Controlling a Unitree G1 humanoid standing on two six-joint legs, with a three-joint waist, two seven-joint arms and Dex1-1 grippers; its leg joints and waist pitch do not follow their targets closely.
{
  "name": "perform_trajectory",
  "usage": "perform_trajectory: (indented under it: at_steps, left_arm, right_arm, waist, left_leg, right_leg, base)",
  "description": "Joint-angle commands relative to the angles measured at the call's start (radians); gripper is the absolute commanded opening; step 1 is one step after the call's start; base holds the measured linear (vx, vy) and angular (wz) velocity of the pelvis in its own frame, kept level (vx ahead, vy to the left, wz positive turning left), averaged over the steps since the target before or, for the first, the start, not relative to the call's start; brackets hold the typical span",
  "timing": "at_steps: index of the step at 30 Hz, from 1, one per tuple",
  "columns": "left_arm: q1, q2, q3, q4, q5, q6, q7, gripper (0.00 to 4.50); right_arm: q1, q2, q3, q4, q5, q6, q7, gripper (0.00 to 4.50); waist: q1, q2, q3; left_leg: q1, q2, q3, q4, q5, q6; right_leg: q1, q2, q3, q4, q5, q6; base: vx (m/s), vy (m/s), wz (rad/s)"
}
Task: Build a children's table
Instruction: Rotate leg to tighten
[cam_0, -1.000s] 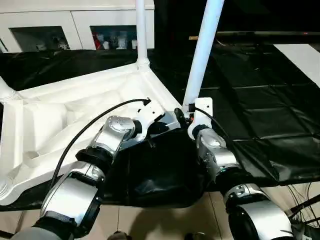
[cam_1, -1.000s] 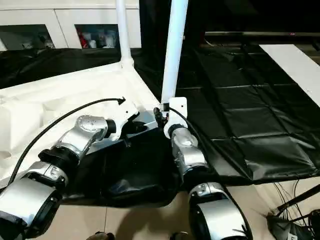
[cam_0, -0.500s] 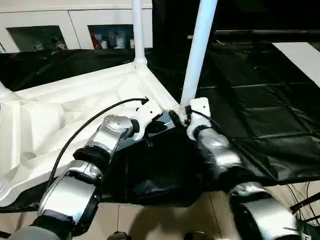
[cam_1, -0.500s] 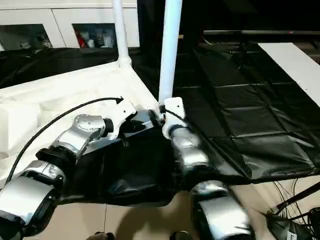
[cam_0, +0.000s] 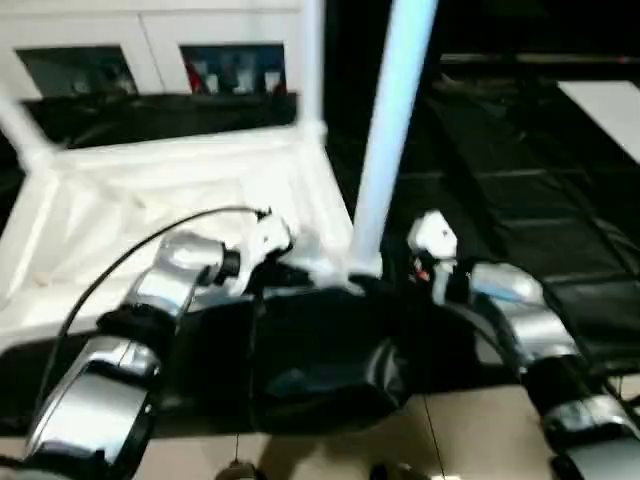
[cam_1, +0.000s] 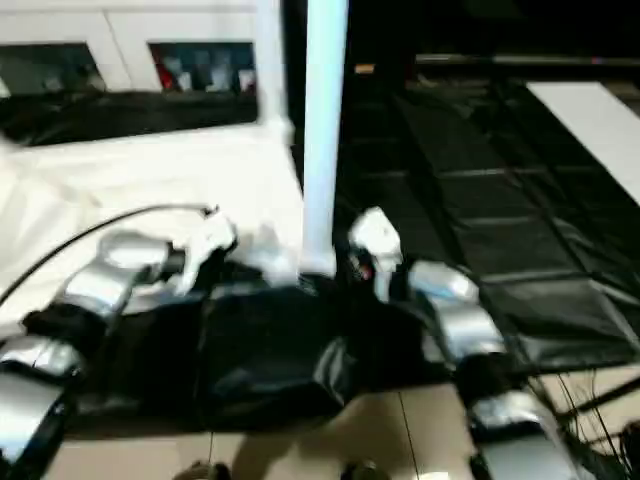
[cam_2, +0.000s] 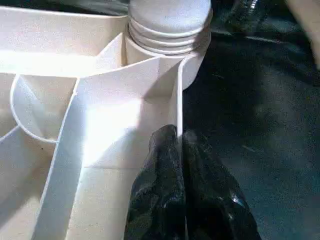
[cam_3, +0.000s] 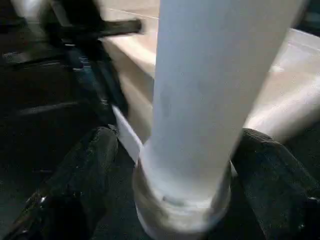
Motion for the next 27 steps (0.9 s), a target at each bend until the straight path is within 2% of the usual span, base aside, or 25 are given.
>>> perform_trajectory:
  at_steps: [1,2,4,9,13,15,18,22,27]
  left_arm:
    - [0.028,0.016,-0.034,-0.073,-0.029,0.042,-0.105,0.0]
    - [0.032,0.024,-0.038,-0.089,-0.03,0.051,-0.117,0.0]
    - [0.035,0.029,-0.041,-0.1,-0.032,0.057,-0.126,0.0]
    - [0.041,0.035,-0.036,-0.128,-0.028,0.067,-0.12,0.0]
    - [0.051,0.039,-0.037,-0.156,-0.028,0.088,-0.112,0.0]
    - [0.053,0.039,-0.038,-0.158,-0.029,0.089,-0.111,0.0]
    - [0.055,0.039,-0.038,-0.162,-0.029,0.092,-0.108,0.0]
    - [0.06,0.042,-0.039,-0.168,-0.028,0.098,-0.107,0.0]
    - [0.068,0.047,-0.041,-0.181,-0.026,0.112,-0.107,0.0]
  right_arm:
    - [0.018,-0.038,0.025,-0.05,0.016,0.029,0.08,3.85]
    - [0.021,-0.045,0.033,-0.057,0.015,0.034,0.095,3.85]
    - [0.024,-0.05,0.036,-0.064,0.015,0.042,0.108,3.85]
    - [0.025,-0.057,0.061,-0.063,-0.018,0.041,0.124,3.85]
    - [0.01,-0.047,0.068,-0.048,-0.032,0.057,0.106,3.85]
    - [0.009,-0.042,0.067,-0.043,-0.032,0.061,0.105,3.55]
    - [0.005,-0.035,0.058,-0.038,-0.02,0.074,0.101,3.45]
    - [0.003,-0.034,0.057,-0.037,-0.022,0.074,0.099,3.0]
    - [0.003,-0.027,0.052,-0.027,-0.029,0.076,0.094,2.72]
  waist:
    - [0.004,0.003,-0.078]
    - [0.008,0.002,-0.077]
    - [0.01,0.002,-0.078]
    - [0.01,-0.004,-0.081]
    - [0.01,-0.004,-0.083]
    - [0.009,-0.005,-0.084]
    - [0.01,-0.004,-0.084]
    - [0.01,-0.005,-0.084]
    - [0.009,-0.005,-0.083]
  left_leg:
    - [0.016,-0.002,0.019,-0.059,-0.243,0.082]
    - [0.019,-0.001,0.02,-0.059,-0.24,0.079]
    - [0.016,-0.004,0.021,-0.057,-0.228,0.077]
    - [0.012,-0.008,0.021,-0.053,-0.196,0.081]
    - [0.012,-0.008,0.02,-0.052,-0.182,0.081]
    - [0.012,-0.009,0.02,-0.05,-0.174,0.084]
    - [0.012,-0.009,0.021,-0.049,-0.166,0.088]
    - [0.012,-0.009,0.02,-0.048,-0.168,0.086]
    - [0.012,-0.01,0.02,-0.047,-0.162,0.09]
  right_leg:
    - [0.068,-0.02,0.018,-0.055,-0.102,-0.299]
    - [0.066,-0.018,0.018,-0.055,-0.098,-0.297]
    - [0.067,-0.019,0.019,-0.053,-0.08,-0.297]
    - [0.071,-0.02,0.018,-0.051,-0.06,-0.29]
    - [0.072,-0.02,0.017,-0.048,-0.057,-0.288]
    - [0.072,-0.019,0.017,-0.047,-0.048,-0.289]
    - [0.072,-0.018,0.017,-0.046,-0.038,-0.29]
    - [0.073,-0.019,0.017,-0.046,-0.046,-0.289]
    - [0.072,-0.018,0.017,-0.044,-0.037,-0.292]
  base:
    - [0.0,0.0,0.0]
    - [0.0,0.0,0.0]
    - [0.0,0.0,0.0]
    - [0.0,0.0,0.0]
    - [0.0,0.0,0.0]
    - [0.0,0.0,0.0]
    - [0.0,0.0,0.0]
    - [0.0,0.0,0.0]
    - [0.0,0.0,0.0]
